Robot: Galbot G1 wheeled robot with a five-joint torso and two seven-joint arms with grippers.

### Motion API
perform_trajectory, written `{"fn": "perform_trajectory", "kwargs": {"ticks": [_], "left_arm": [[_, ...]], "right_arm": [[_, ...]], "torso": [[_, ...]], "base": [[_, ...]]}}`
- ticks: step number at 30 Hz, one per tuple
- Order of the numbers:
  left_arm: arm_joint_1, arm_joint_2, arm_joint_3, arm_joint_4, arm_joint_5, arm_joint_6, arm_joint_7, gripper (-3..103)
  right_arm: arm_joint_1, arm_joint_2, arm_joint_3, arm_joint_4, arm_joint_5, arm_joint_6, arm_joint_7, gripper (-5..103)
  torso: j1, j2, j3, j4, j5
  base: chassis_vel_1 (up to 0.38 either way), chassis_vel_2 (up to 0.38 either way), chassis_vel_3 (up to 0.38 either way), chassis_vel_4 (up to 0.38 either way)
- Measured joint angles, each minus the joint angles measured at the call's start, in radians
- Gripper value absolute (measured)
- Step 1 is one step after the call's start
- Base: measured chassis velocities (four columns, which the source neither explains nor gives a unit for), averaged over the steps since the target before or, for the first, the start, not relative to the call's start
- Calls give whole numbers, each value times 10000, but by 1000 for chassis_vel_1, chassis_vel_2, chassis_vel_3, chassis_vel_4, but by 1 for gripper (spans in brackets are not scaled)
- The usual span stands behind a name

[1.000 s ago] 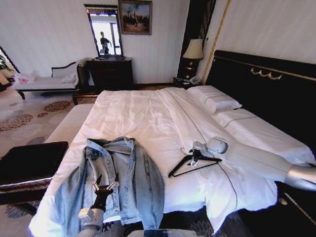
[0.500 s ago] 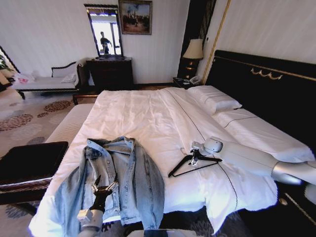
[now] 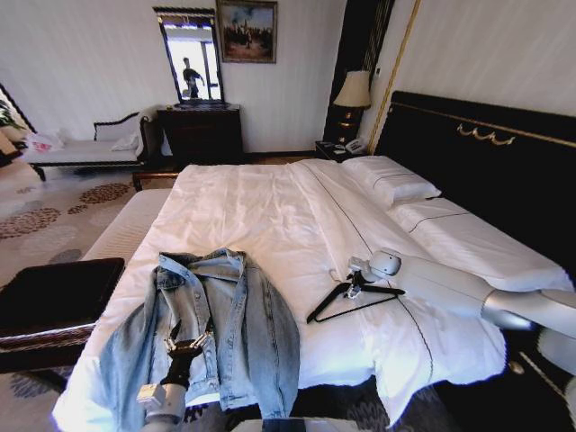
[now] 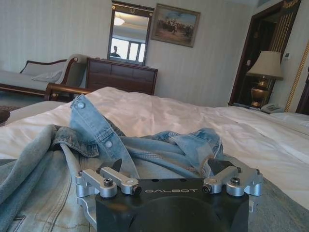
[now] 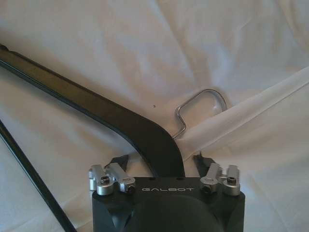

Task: Pick up the clothes from the bed and hang them on the clothes hanger.

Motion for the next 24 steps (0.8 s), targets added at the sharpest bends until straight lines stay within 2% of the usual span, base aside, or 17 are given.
{"fn": "perform_trajectory", "kwargs": {"ticks": [3,5,8,9,12,24], "left_arm": [[0,0,-15,12,-78,-8,25,100],[-2,-2,-18,11,-102,-8,30,100],[16,-60,-18,8,-139,-10,55,100],[16,-60,-18,8,-139,-10,55,100],[47,-69,-1,8,-138,-17,79,100],[32,-54,61,-49,-137,-19,76,100]], "right_arm": [[-48,-10,-6,40,3,-9,0,64],[-62,-11,-6,44,2,-12,2,64],[-103,-33,-6,92,14,-23,7,47],[-103,-33,-6,92,14,-23,7,47],[-117,-64,47,134,42,-34,12,35],[-138,-465,478,646,-22,-49,251,33]], "torso": [[0,0,0,0,0],[0,0,0,-1,0],[0,0,0,0,0],[0,0,0,0,0],[0,0,0,0,0],[0,0,0,-1,1]], "base": [[0,0,0,0],[0,0,0,0],[0,0,0,0],[0,0,0,0],[0,0,0,0],[0,0,0,0]]}}
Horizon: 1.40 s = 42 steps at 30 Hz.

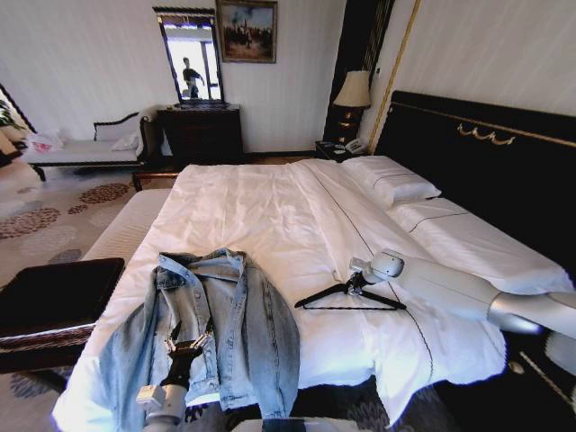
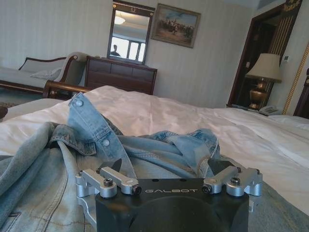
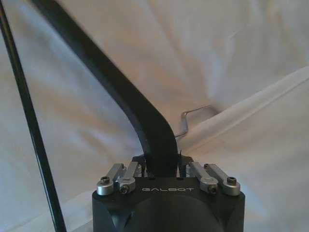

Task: Pick up the clothes from the bed and hang them on the clothes hanger.

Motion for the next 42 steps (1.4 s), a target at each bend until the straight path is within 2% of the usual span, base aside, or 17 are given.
{"fn": "perform_trajectory", "kwargs": {"ticks": [3,5,8,16,18,20,22,23,26,29,31,32,33,36,37,39,42], "left_arm": [[1,4,20,-17,5,3,-4,100],[-8,17,58,-50,18,16,-12,100],[-19,29,107,-68,21,34,-30,100],[-42,86,204,-145,18,109,-60,100],[-30,87,203,-156,19,115,-65,100],[3,89,172,-166,19,116,-71,100],[9,91,165,-168,20,116,-72,100],[16,96,155,-188,-16,117,-79,100],[4,92,155,-203,-30,125,-84,100],[-18,75,159,-203,23,126,-92,100],[-18,72,159,-203,27,126,-92,100],[-16,60,152,-199,36,124,-93,100],[-12,59,144,-191,37,122,-93,100],[-2,54,135,-182,35,120,-93,100],[-2,54,135,-182,35,120,-93,100],[9,25,134,-219,22,127,-94,100],[21,15,131,-224,15,131,-94,100]], "right_arm": [[-113,-124,390,163,-346,15,189,30],[-338,-440,993,597,-1248,242,459,20],[-691,-827,1494,1091,-1506,284,602,14],[-1773,-1150,2295,1550,-2166,260,1024,14],[-1841,-1185,2347,1609,-2196,265,1051,11],[-2015,-1297,2515,1829,-2216,255,1077,20],[-2045,-1316,2543,1880,-2205,248,1077,20],[-2159,-1368,2638,2025,-2062,181,1075,32],[-2275,-1383,2730,2134,-1711,74,1040,37],[-2382,-1380,2759,2170,-1581,32,840,54],[-2388,-1379,2758,2169,-1582,32,810,54],[-2397,-1354,2720,2142,-1585,32,722,64],[-2387,-1330,2684,2094,-1573,30,663,64],[-2246,-1234,2524,1846,-1436,12,488,80],[-2246,-1234,2524,1846,-1436,12,488,80],[-1933,-1015,2169,1384,-1056,-52,240,91],[-1687,-820,1896,1095,-697,-148,106,96]], "torso": [[0,0,0,3,-2],[0,0,0,1,-1],[0,0,0,-1,-2],[-1,1,-1,2,0],[-1,0,0,1,0],[-1,0,0,2,0],[-2,0,0,2,0],[-2,0,-1,1,-1],[-2,1,-1,0,-2],[-1,1,0,1,-2],[-2,1,0,1,-1],[-2,1,-1,1,-1],[-1,1,-1,1,-1],[-1,1,-1,0,-2],[-1,1,-1,0,-2],[-1,0,0,0,-1],[-1,0,0,0,-2]], "base": [[0,0,0,0],[0,0,0,0],[0,0,0,0],[0,0,0,0],[0,0,0,0],[0,0,0,0],[0,0,0,0],[0,0,0,0],[0,0,0,0],[0,0,0,0],[0,0,0,0],[0,0,0,0],[0,0,0,0],[0,0,0,0],[0,0,0,0],[0,0,0,0],[0,0,0,0]]}}
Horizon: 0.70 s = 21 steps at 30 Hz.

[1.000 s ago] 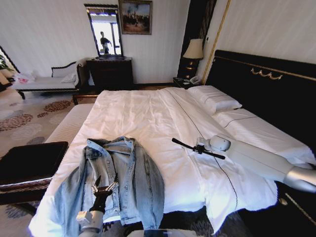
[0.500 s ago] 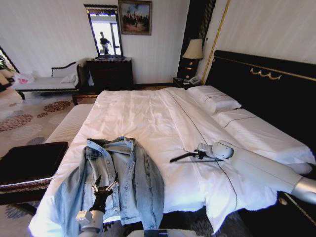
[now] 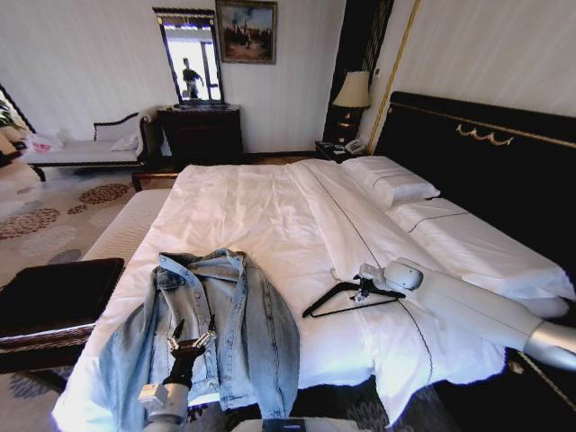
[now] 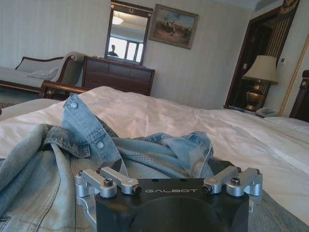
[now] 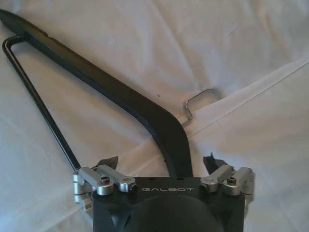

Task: Pick up the clothes from the bed and hang them on the clothes hanger.

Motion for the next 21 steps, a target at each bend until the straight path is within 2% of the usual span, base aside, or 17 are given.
{"fn": "perform_trajectory", "kwargs": {"ticks": [4,7,19,21], "left_arm": [[31,-2,-3,26,-1,-5,4,100],[39,-19,9,34,2,-11,6,100],[88,-74,25,38,81,-28,0,100],[97,-97,25,38,110,-29,-2,100]], "right_arm": [[488,449,-622,-619,552,-198,-216,100],[826,844,-1094,-1334,591,-206,-393,100],[1204,1721,-1436,-3001,824,-124,-664,101],[1283,1824,-1512,-3242,897,-123,-753,93]], "torso": [[1,0,0,2,-1],[1,0,0,2,-2],[1,0,0,1,0],[1,0,0,1,0]], "base": [[0,0,0,0],[0,0,0,0],[0,0,0,0],[0,0,0,0]]}}
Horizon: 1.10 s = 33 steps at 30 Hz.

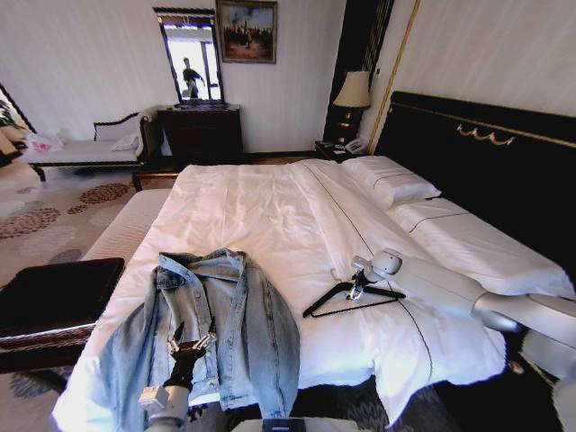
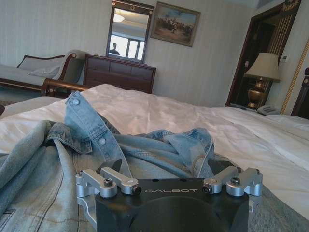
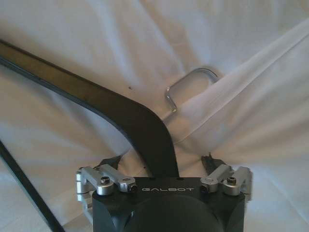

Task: Pick up the clothes from the bed and hang them on the clothes hanger.

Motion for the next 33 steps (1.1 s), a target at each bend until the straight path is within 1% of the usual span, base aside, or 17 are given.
{"fn": "perform_trajectory", "kwargs": {"ticks": [1,2,3,4,5,6,8,11,12,15,16,17,19,23,27,31,33], "left_arm": [[0,0,0,0,0,0,0,100],[4,-10,0,1,25,-6,0,100],[10,-14,-5,1,38,-13,0,100],[17,-19,-14,1,43,-18,0,100],[16,-18,-21,1,40,-20,0,100],[16,-14,-23,3,36,-20,0,100],[12,-8,-24,6,32,-20,1,100],[-29,7,-3,23,23,-20,3,100],[-29,7,-3,23,23,-20,3,100],[-35,-21,42,31,28,-20,5,100],[-35,-23,43,31,29,-20,5,100],[-34,-30,47,34,32,-20,6,100],[-21,-35,50,39,38,-21,7,100],[-12,-9,44,40,40,-20,9,100],[-39,1,75,41,60,-20,9,100],[-47,-20,104,41,75,-20,2,100],[-37,-21,108,41,75,-20,2,100]], "right_arm": [[0,0,0,0,0,0,0,93],[58,36,-91,-102,19,13,-57,88],[116,49,-188,-148,23,33,-110,88],[181,54,-327,-165,38,72,-194,76],[194,53,-367,-156,89,80,-224,76],[197,53,-383,-141,138,80,-232,71],[199,54,-394,-114,221,77,-236,71],[230,70,-407,12,568,47,-238,54],[230,70,-407,12,568,47,-238,54],[268,110,-412,13,671,54,-245,37],[269,113,-412,12,675,56,-245,37],[277,118,-412,12,691,65,-246,33],[297,95,-412,82,705,79,-246,30],[348,14,-386,400,750,87,-226,30],[405,-92,-314,878,818,74,-32,30],[416,-274,-159,1883,799,61,168,30],[411,-278,-110,2079,772,57,222,30]], "torso": [[0,0,0,0,0],[0,0,0,1,0],[0,0,0,1,1],[0,0,0,1,-2],[0,0,0,0,0],[0,0,0,-1,-1],[0,1,0,-3,-2],[0,0,-1,-4,-1],[0,0,-1,-4,-1],[0,0,0,-1,0],[0,0,0,-1,0],[0,0,0,0,2],[0,0,0,1,1],[0,-1,0,0,3],[0,0,1,1,3],[0,0,0,1,4],[0,0,0,2,2]], "base": [[0,0,0,0],[0,0,0,0],[0,0,0,0],[0,0,0,0],[0,0,0,0],[0,0,0,0],[0,0,0,0],[0,0,0,0],[0,0,0,0],[0,0,0,0],[0,0,0,0],[0,0,0,0],[0,0,0,0],[0,0,0,0],[0,0,0,0],[0,0,0,0],[0,0,0,0]]}}
